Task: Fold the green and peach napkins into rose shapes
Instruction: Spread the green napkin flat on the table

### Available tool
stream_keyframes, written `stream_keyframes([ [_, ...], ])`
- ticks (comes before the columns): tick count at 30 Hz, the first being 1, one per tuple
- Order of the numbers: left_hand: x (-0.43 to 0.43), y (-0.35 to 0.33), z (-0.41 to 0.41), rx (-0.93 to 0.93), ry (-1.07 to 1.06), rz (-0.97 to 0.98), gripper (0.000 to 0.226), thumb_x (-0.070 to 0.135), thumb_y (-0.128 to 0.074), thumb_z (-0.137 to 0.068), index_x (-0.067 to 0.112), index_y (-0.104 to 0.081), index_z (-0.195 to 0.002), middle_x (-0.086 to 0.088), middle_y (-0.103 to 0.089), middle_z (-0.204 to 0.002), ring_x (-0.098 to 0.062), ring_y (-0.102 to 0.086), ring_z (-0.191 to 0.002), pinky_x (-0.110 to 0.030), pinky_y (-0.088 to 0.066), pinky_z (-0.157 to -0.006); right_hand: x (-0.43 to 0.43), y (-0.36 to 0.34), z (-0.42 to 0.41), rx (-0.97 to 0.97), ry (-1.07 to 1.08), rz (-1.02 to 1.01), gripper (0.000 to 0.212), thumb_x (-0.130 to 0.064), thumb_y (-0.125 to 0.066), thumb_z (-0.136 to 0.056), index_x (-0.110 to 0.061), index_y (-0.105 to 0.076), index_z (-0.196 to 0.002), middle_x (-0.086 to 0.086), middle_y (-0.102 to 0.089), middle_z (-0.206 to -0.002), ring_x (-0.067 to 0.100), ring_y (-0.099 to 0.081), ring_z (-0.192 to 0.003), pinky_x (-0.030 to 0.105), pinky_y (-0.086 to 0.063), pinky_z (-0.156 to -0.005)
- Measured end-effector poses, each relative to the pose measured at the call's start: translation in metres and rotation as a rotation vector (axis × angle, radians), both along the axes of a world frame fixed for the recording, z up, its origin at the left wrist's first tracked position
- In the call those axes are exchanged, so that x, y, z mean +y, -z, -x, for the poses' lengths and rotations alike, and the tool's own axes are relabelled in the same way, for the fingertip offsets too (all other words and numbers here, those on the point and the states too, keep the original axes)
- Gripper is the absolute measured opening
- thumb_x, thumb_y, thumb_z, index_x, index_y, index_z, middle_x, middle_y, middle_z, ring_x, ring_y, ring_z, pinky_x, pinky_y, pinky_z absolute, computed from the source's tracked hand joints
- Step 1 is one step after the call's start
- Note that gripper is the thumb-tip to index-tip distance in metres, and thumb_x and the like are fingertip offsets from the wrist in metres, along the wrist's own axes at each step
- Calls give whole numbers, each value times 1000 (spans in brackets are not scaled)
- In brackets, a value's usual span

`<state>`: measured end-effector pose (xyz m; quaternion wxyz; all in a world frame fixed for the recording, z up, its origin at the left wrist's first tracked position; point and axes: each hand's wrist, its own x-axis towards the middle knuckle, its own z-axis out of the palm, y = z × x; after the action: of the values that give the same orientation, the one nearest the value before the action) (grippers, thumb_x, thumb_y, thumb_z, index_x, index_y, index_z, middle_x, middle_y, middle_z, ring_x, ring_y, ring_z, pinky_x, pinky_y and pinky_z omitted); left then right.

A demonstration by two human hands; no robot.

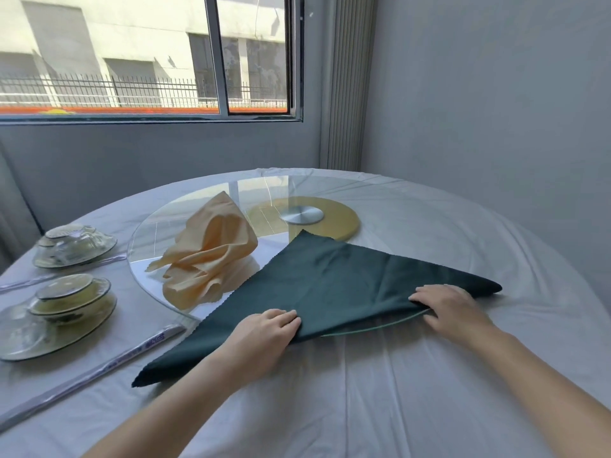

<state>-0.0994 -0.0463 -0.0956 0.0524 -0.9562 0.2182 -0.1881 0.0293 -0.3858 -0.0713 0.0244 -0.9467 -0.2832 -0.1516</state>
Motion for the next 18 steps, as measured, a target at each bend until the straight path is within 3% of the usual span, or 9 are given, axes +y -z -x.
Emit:
stream_keyframes([
  [3,7,-9,9,31,35,21,44,17,-83,-54,27,-71,-95,17,-69,-102,-4,-68,-90,-12,-52,-58,-5,5,-7,-223,-65,33,44,-1,-84,-33,-19,-73,-72,-2,-70,-75,21,-69,-72,30,-47,-75],
  [6,17,-17,19,89,34,51,42,13,-65,-73,25,-67,-113,13,-65,-118,-7,-63,-105,-18,-53,-73,-9,4,-1,-353,-103,48,26,-1,-76,-42,-18,-71,-61,-5,-69,-67,21,-67,-62,29,-34,-72],
  [8,21,-18,27,93,43,39,43,12,-55,-78,25,-65,-118,13,-62,-124,-7,-60,-112,-19,-52,-79,-14,4,11,-394,-130,42,18,-5,-65,-50,-18,-70,-62,-7,-68,-68,22,-66,-63,29,-33,-72],
  [11,27,-16,42,105,90,0,39,22,-58,-66,35,-70,-101,23,-67,-106,4,-65,-93,-8,-49,-62,-21,7,33,-410,-179,-3,19,-8,-62,-51,-18,-68,-66,-8,-68,-74,20,-67,-70,27,-33,-73],
  [15,31,-9,64,151,89,-11,43,26,-38,-75,37,-69,-102,25,-67,-107,6,-64,-93,-7,-47,-65,-34,21,66,-367,-141,-85,26,-8,-56,-50,-19,-66,-71,-8,-69,-80,19,-67,-76,27,-34,-74],
  [18,26,-12,80,128,159,46,38,21,-51,-71,36,-64,-104,25,-67,-106,6,-63,-93,-7,-47,-66,-45,33,88,-369,-110,-151,27,-10,-46,-60,-20,-66,-74,-8,-69,-80,13,-62,-81,27,-35,-73],
])
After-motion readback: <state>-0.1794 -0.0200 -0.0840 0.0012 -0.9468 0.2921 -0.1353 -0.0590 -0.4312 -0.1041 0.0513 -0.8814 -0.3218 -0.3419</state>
